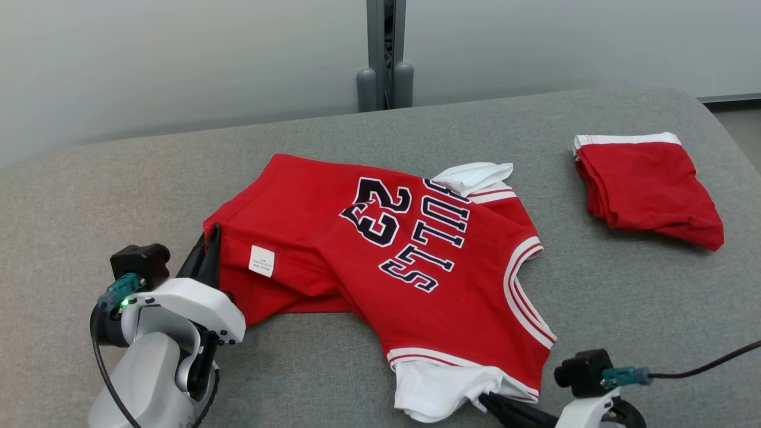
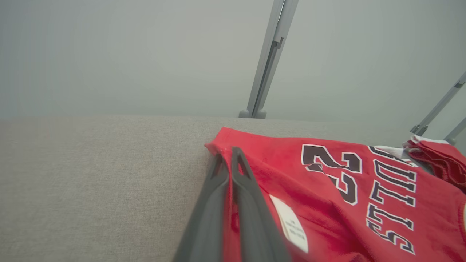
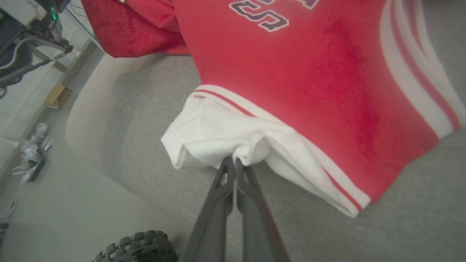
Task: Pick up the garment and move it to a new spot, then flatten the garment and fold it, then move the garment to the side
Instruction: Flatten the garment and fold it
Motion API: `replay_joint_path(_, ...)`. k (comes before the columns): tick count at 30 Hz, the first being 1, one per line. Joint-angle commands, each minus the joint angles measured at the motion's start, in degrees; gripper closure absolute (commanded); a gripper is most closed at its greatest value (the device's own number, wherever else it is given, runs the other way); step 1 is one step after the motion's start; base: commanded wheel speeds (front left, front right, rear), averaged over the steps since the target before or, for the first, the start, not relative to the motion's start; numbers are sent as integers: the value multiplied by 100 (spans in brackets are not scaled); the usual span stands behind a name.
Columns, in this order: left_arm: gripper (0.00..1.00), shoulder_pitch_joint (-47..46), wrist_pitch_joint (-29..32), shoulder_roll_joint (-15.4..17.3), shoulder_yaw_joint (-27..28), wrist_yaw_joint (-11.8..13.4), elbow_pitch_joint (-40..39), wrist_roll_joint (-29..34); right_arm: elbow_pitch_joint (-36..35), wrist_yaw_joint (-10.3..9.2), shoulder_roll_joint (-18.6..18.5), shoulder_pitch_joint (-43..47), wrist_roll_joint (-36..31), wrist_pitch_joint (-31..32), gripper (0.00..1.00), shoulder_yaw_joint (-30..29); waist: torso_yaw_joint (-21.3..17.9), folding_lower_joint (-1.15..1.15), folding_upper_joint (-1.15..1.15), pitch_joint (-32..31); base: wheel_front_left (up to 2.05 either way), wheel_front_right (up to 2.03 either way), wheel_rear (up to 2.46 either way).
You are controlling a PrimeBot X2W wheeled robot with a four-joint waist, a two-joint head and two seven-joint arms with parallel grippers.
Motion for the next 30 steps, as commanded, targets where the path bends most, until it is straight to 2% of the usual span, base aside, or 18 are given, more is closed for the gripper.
replay_joint_path(1, 100, 44, -53, 58, 38, 31, 16, -56, -207, 1, -144, -88, 138, 42, 100, -79, -25, 0, 0, -103, 0, 0, 0)
replay_joint_path(9, 100, 117, -86, 128, 90, 31, 70, -140, -1260, 2, -635, -388, 945, 234, 100, -743, -35, 0, 0, -380, 0, 0, 0)
replay_joint_path(16, 100, 79, -30, 189, 45, -13, 24, -156, -1658, 2, -774, -727, 1484, 298, 100, -1271, 12, 0, 0, -478, 0, 0, 0)
replay_joint_path(24, 100, -71, 177, 322, -48, -141, -168, -210, -1335, 2, -598, -1348, 1867, 148, 100, -1864, 108, 0, 0, -598, 0, 0, 0)
replay_joint_path(30, 100, -296, 340, 454, -29, -166, -442, -277, -830, 2, -377, -1996, 1614, 41, 100, -2043, 181, 0, 0, -685, 0, 0, 0)
